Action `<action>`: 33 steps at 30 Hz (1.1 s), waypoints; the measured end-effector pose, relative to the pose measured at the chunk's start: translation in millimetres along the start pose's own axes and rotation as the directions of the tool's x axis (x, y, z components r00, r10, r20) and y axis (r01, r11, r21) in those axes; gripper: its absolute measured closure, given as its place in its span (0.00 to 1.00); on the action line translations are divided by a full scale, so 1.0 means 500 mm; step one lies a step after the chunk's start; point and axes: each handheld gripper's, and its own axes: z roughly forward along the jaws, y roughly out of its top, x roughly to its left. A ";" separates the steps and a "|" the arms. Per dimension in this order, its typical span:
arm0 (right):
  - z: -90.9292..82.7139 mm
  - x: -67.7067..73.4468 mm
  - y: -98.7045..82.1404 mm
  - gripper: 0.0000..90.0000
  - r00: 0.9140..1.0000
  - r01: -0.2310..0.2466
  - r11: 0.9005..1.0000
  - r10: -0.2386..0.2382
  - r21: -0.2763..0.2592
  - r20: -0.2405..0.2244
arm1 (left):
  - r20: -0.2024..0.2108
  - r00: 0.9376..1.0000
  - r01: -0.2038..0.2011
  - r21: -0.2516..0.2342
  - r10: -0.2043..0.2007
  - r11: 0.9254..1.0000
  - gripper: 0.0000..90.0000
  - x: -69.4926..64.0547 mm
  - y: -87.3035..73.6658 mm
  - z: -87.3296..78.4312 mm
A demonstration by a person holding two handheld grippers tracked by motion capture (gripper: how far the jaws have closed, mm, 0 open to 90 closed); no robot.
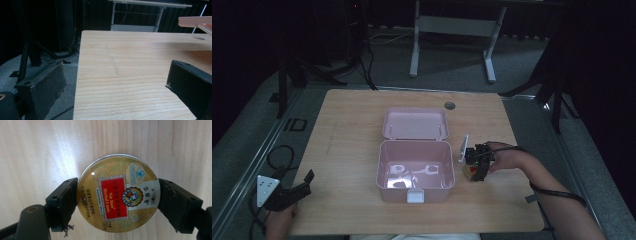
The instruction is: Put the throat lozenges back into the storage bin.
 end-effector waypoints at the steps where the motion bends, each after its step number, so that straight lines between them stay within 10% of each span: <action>1: -0.019 0.006 0.001 0.22 1.000 0.015 1.000 -0.015 -0.004 0.004 | 0.000 1.000 0.000 0.000 0.000 1.000 0.03 0.000 0.000 0.000; 12: -0.091 0.046 0.023 0.22 0.993 0.117 0.993 -0.117 0.031 -0.013 | 0.000 1.000 0.000 0.000 0.000 1.000 0.03 0.000 0.000 0.000; 33: -0.173 0.104 0.064 0.22 0.951 0.306 0.947 -0.309 0.098 0.013 | 0.001 1.000 0.003 0.002 -0.003 1.000 0.03 0.001 0.000 0.000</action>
